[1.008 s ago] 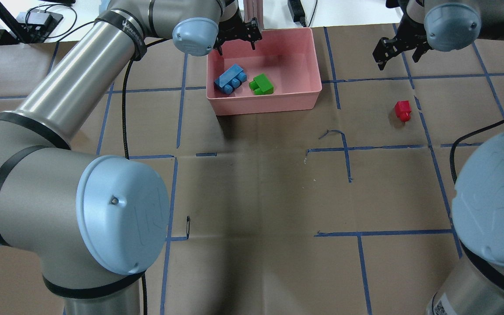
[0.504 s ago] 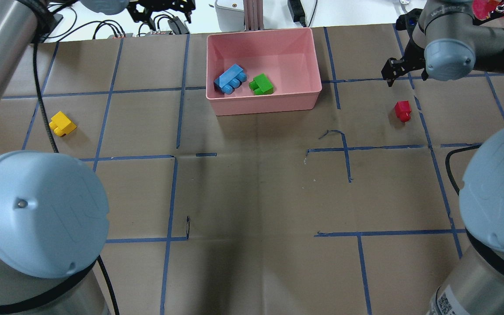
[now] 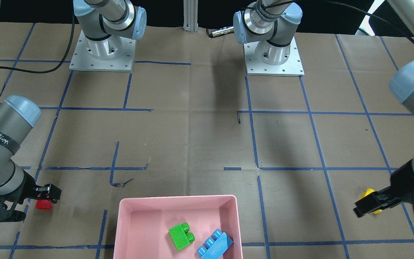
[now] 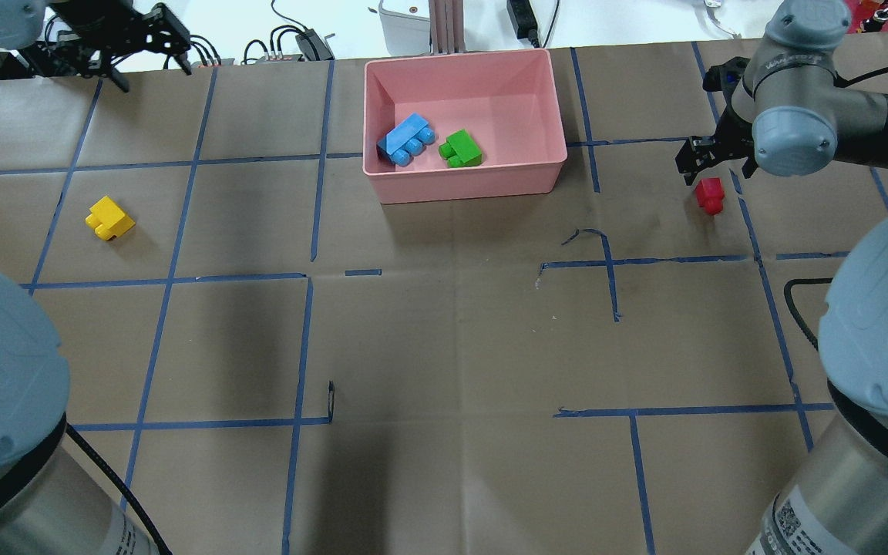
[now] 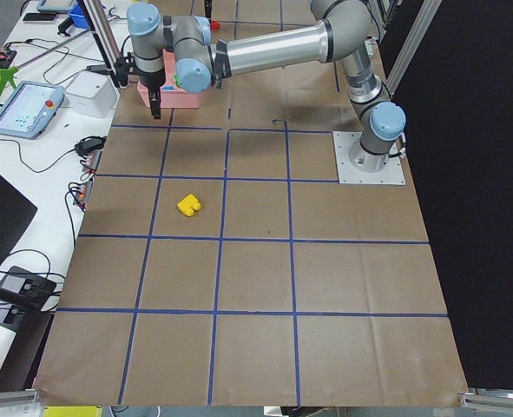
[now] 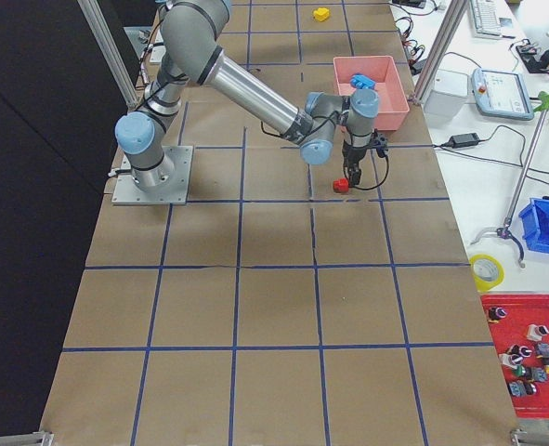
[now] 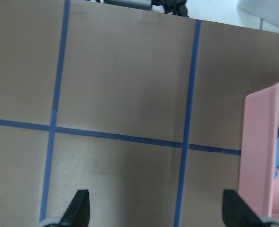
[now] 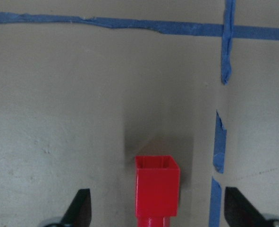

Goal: Put all blocks into box

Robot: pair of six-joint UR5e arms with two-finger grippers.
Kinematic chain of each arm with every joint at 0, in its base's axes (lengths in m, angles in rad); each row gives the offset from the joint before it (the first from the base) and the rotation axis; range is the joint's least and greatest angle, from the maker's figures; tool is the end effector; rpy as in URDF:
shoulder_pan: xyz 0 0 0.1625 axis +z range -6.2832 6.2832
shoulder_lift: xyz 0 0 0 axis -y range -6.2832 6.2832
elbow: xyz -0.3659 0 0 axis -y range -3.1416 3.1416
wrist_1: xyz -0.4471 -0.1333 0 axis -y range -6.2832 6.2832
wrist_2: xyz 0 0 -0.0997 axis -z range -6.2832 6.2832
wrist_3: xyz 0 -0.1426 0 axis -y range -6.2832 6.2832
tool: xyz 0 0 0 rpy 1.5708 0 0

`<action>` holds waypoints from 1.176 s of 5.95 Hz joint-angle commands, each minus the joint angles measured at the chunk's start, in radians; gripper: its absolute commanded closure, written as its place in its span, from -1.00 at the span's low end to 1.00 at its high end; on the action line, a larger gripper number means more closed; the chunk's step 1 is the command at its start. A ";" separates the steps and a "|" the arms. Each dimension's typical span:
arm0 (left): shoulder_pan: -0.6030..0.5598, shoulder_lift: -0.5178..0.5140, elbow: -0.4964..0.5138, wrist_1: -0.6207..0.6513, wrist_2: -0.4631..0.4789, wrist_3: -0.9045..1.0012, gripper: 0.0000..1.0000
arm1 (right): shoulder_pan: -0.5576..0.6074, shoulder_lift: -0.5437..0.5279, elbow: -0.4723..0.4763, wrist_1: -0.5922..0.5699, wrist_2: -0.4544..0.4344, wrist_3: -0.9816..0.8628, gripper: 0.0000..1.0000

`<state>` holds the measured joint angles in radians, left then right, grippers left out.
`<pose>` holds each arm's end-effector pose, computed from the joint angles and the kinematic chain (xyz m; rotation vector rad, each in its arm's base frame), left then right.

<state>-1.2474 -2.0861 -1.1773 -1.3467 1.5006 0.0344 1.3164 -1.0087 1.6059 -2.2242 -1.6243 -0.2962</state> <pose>0.0986 -0.7451 0.2952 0.4389 -3.0545 0.1747 -0.0476 -0.6823 0.0841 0.0619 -3.0736 0.0608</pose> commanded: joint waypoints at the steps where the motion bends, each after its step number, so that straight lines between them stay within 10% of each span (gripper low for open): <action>1: 0.158 -0.018 -0.041 0.003 -0.008 -0.007 -1.00 | -0.002 0.021 0.023 -0.034 0.001 -0.001 -0.98; 3: 0.164 -0.026 -0.121 0.015 0.003 -0.231 -0.98 | -0.002 0.033 0.020 -0.054 0.000 -0.003 -0.95; 5: 0.164 -0.052 -0.340 0.329 0.021 -0.294 -0.98 | -0.002 0.027 0.017 -0.029 -0.008 -0.017 0.54; 7: 0.192 -0.072 -0.369 0.417 0.122 -0.277 -0.98 | -0.003 0.021 0.014 0.026 -0.006 -0.021 0.92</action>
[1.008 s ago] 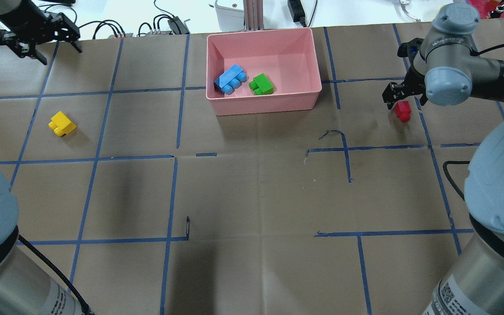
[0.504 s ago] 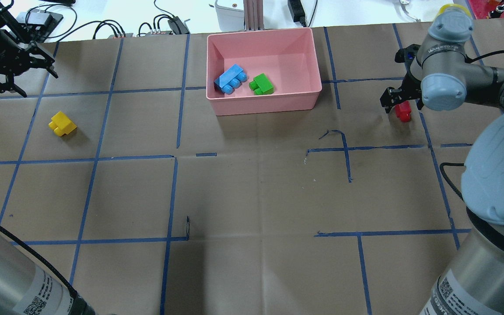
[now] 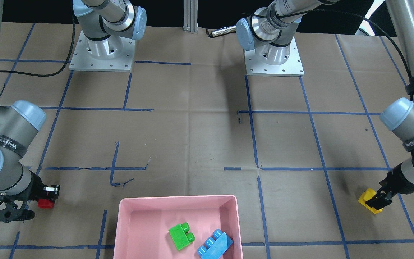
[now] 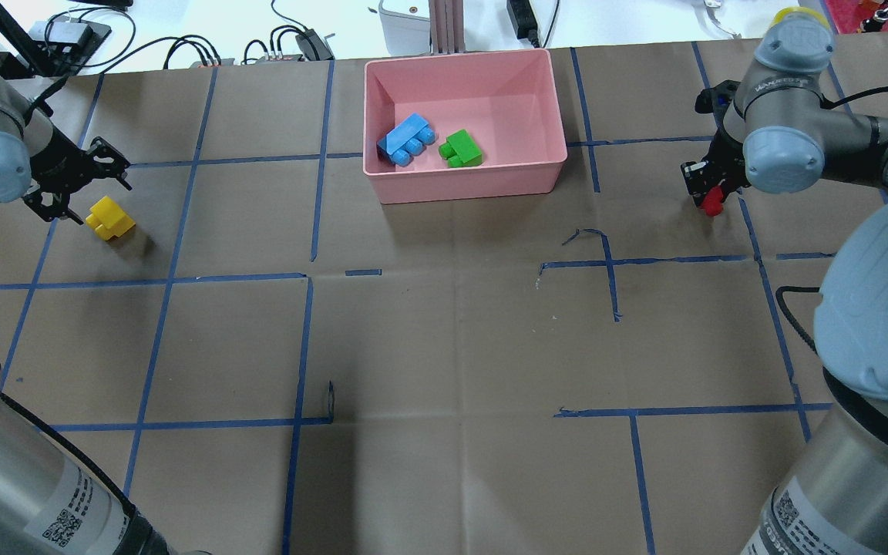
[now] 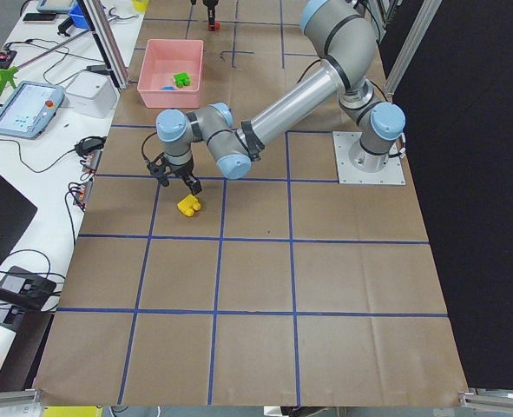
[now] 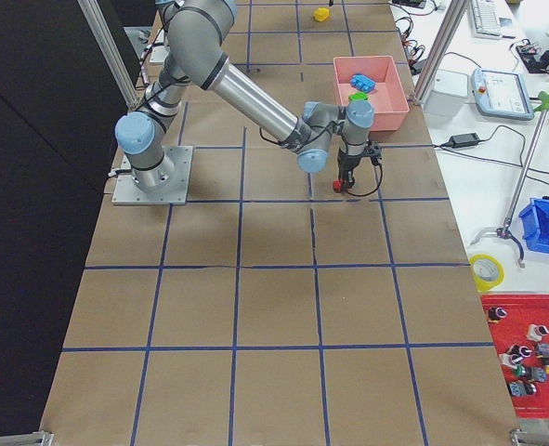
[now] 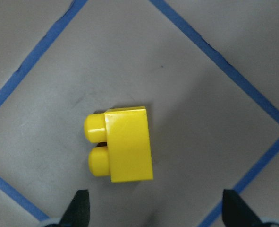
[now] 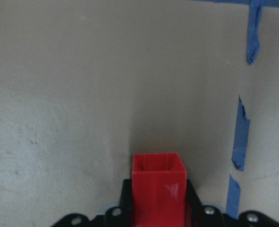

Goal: Put all blocks into box

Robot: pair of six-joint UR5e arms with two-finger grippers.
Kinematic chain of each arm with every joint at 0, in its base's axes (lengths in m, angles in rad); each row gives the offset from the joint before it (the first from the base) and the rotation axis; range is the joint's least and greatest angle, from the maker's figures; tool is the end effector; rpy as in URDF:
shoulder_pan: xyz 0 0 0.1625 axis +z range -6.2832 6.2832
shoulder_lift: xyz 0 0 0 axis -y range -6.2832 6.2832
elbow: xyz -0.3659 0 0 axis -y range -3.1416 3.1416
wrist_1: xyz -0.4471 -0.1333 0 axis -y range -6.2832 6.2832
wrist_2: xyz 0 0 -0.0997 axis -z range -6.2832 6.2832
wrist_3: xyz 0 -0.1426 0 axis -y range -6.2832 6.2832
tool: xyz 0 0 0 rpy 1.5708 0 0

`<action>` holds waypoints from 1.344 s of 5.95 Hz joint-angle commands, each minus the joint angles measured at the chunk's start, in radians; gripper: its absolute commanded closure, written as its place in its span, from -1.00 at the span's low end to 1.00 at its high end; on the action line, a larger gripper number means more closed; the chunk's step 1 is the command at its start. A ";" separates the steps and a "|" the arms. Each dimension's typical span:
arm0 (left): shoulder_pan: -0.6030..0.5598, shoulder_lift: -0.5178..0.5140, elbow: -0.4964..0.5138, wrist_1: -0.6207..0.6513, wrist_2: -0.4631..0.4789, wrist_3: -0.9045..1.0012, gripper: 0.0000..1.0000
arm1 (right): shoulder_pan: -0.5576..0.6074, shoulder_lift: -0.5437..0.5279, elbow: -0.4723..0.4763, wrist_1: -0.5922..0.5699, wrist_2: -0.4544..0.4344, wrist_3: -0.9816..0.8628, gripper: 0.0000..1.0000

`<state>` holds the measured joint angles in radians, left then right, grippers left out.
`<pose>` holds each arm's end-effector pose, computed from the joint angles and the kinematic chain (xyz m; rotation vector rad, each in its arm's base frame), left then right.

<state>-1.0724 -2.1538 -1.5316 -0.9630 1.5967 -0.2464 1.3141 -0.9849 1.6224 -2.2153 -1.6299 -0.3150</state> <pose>0.2173 -0.6703 0.1007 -1.1315 2.8931 -0.0936 -0.0474 -0.6723 0.0596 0.0895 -3.0816 -0.0153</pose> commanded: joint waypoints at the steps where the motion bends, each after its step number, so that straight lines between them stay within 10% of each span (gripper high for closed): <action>1: 0.043 -0.020 -0.018 0.039 0.019 0.006 -0.98 | -0.003 -0.020 -0.042 0.088 -0.001 -0.034 0.96; 5: 0.035 -0.046 0.005 0.055 -0.094 -0.046 -0.98 | 0.058 -0.084 -0.349 0.544 0.147 0.073 0.99; 8: 0.037 -0.069 0.005 0.059 -0.087 -0.031 -0.98 | 0.323 -0.020 -0.369 0.301 0.475 0.337 0.96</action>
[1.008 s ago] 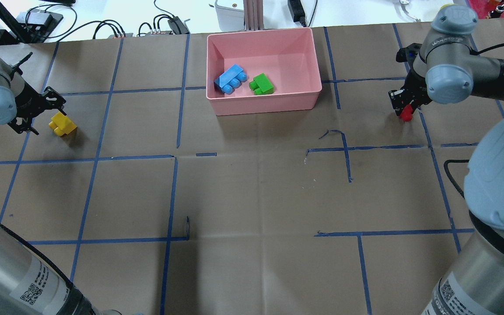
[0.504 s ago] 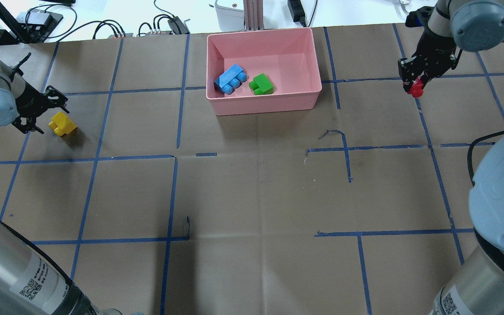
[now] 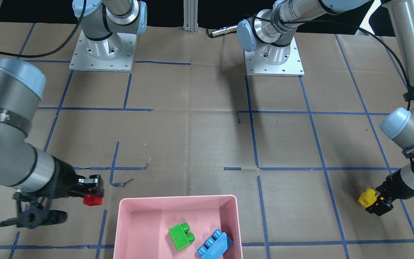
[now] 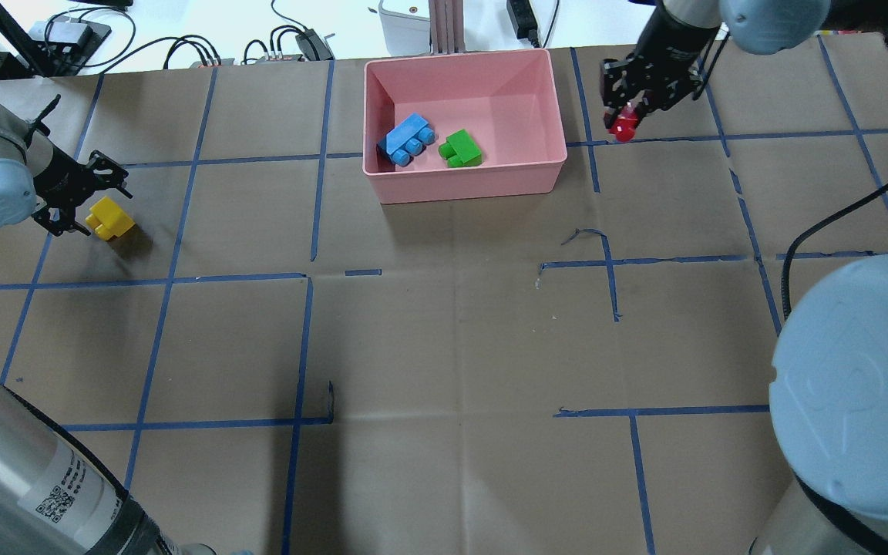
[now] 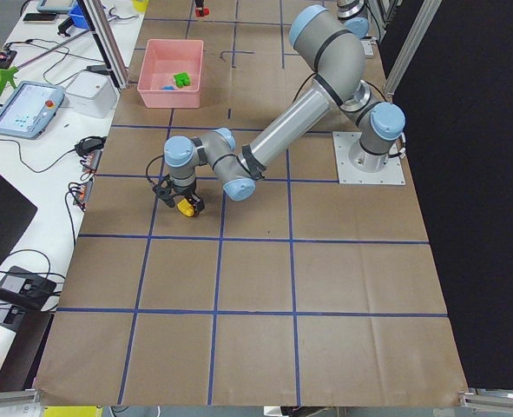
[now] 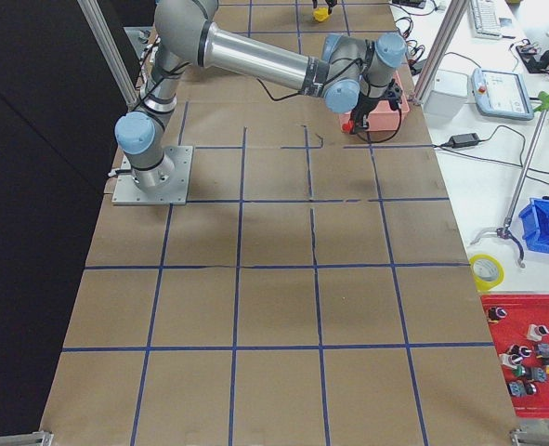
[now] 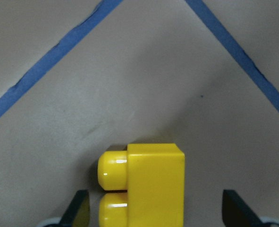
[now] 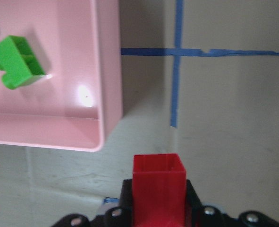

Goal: Put all blocks into box

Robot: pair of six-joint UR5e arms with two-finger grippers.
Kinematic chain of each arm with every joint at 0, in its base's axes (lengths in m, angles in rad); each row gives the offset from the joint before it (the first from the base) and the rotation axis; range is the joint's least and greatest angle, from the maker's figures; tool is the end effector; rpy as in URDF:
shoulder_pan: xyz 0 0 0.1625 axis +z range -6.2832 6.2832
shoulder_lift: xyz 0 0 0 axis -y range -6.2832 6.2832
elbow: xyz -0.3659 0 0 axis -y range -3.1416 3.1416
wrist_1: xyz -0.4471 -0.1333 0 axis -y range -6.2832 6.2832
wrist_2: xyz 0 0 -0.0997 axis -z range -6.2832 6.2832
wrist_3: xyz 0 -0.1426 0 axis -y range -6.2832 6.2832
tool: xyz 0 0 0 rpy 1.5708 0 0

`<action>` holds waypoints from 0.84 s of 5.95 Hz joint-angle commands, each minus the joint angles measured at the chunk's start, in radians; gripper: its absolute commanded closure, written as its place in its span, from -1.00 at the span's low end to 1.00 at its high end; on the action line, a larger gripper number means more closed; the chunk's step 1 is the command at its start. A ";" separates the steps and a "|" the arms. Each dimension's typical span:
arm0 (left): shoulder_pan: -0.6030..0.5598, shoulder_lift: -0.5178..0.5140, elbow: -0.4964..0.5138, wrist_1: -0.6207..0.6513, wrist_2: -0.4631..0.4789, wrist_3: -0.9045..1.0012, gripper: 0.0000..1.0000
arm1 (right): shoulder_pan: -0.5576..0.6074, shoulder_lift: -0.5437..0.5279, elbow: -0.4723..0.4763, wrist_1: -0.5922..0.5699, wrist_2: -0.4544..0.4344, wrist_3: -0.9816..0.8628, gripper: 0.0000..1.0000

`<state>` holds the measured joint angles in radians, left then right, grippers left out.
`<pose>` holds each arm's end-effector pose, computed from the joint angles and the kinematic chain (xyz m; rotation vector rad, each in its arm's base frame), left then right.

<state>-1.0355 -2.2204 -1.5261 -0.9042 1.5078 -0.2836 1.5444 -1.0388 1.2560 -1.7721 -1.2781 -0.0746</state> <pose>0.2334 -0.6724 0.0637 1.2254 -2.8312 0.1066 0.1554 -0.7241 0.2434 -0.0653 2.8477 0.0014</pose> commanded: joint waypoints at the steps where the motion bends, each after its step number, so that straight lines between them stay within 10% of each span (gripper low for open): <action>1: 0.002 -0.002 -0.005 0.004 0.003 0.007 -0.95 | 0.135 0.108 -0.006 -0.364 0.226 0.117 0.96; 3: 0.003 -0.002 -0.011 0.004 0.003 0.007 -0.69 | 0.161 0.164 -0.007 -0.553 0.344 0.139 0.95; 4: 0.003 -0.002 -0.011 0.004 0.000 0.007 -0.45 | 0.160 0.158 -0.007 -0.549 0.338 0.130 0.40; 5: 0.006 -0.002 -0.009 0.004 0.002 0.007 -0.22 | 0.160 0.154 -0.006 -0.544 0.323 0.096 -0.98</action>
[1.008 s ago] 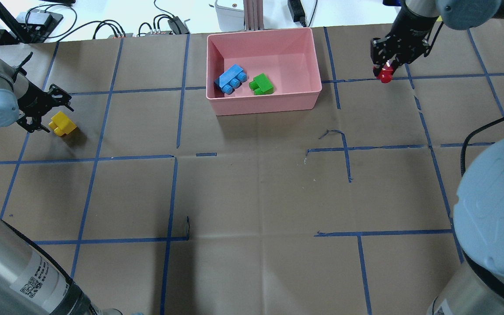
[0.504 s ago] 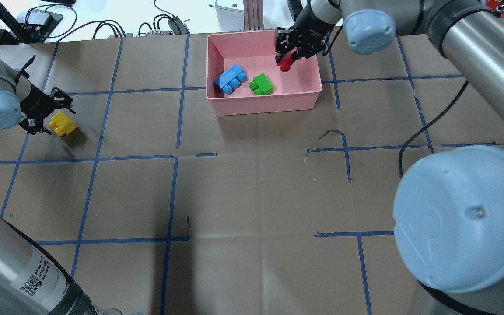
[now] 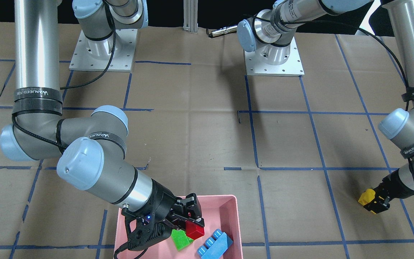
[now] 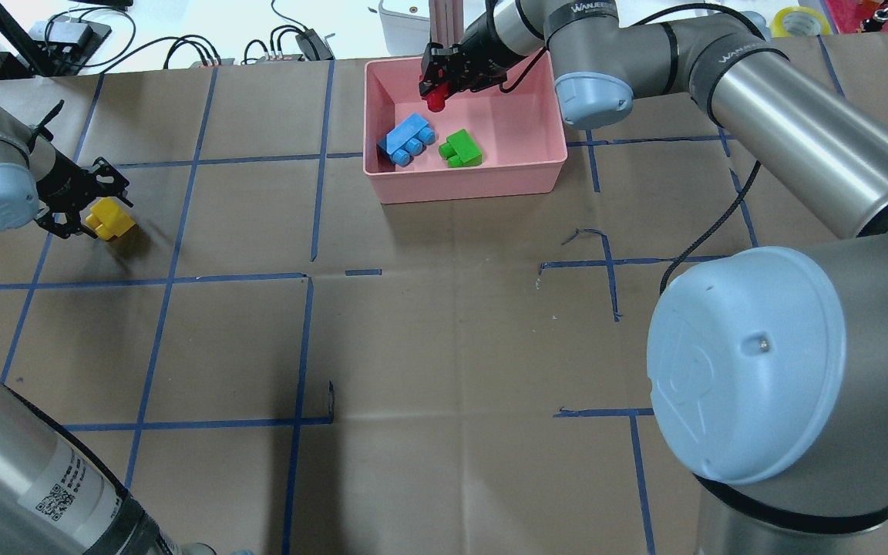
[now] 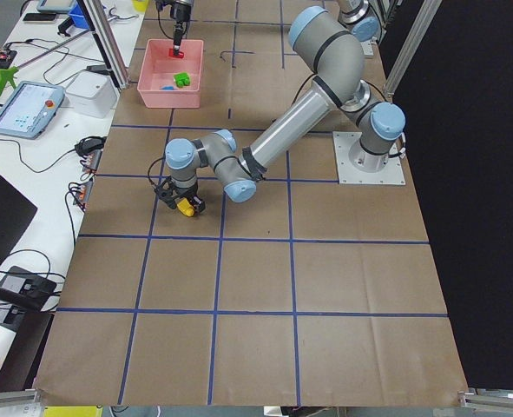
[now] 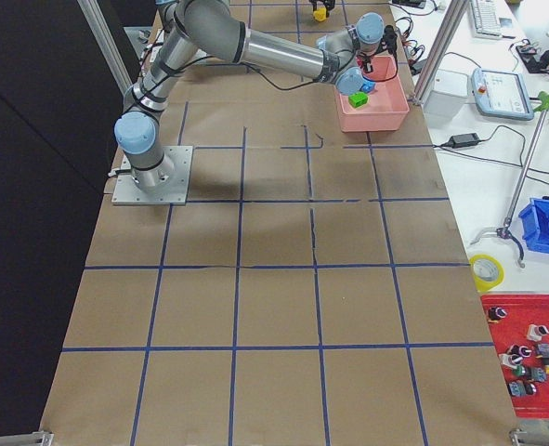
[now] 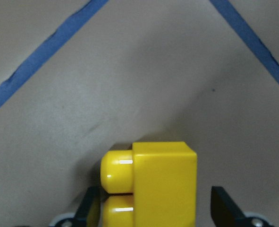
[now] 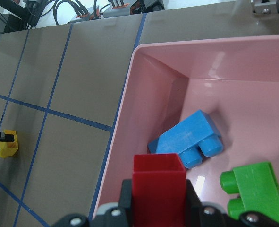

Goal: Put all blocks into box

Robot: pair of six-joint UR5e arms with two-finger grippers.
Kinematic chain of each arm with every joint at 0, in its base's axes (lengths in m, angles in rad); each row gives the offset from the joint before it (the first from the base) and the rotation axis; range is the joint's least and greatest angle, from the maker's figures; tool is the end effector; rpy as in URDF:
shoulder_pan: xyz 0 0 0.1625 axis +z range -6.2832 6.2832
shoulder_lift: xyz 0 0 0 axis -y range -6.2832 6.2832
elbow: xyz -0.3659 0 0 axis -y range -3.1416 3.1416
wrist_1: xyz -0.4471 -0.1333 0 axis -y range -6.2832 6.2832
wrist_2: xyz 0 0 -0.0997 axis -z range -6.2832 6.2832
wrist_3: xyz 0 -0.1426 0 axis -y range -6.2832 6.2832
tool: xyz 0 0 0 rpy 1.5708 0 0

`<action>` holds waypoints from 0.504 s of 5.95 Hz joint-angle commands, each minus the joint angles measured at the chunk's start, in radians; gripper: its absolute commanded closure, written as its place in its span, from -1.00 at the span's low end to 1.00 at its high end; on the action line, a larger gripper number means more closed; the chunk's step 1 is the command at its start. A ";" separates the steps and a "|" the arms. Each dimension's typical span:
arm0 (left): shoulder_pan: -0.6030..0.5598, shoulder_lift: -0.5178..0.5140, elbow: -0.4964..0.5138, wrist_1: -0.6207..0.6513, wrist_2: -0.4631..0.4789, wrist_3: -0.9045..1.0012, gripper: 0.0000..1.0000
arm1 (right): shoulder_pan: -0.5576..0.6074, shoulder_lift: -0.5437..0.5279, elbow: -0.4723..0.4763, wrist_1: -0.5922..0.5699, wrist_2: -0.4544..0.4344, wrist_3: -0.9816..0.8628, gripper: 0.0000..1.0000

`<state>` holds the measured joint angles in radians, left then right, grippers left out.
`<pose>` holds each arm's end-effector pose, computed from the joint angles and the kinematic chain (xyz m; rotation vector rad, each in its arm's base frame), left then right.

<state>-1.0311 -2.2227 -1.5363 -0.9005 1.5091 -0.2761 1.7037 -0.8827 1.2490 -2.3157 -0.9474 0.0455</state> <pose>0.2345 -0.6681 0.0577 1.2218 -2.8338 0.0934 0.3187 -0.7496 0.2143 -0.2594 2.4529 -0.3992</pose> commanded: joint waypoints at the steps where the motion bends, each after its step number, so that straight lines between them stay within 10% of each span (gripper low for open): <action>1: 0.002 0.000 -0.001 0.000 -0.001 0.000 0.04 | -0.002 -0.007 0.007 0.002 -0.011 -0.065 -0.99; 3: 0.002 0.004 0.011 -0.009 -0.001 0.000 0.43 | -0.036 -0.031 0.009 0.022 -0.241 -0.240 -0.99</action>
<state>-1.0294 -2.2214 -1.5323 -0.9040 1.5094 -0.2761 1.6850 -0.9007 1.2570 -2.3064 -1.0631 -0.0852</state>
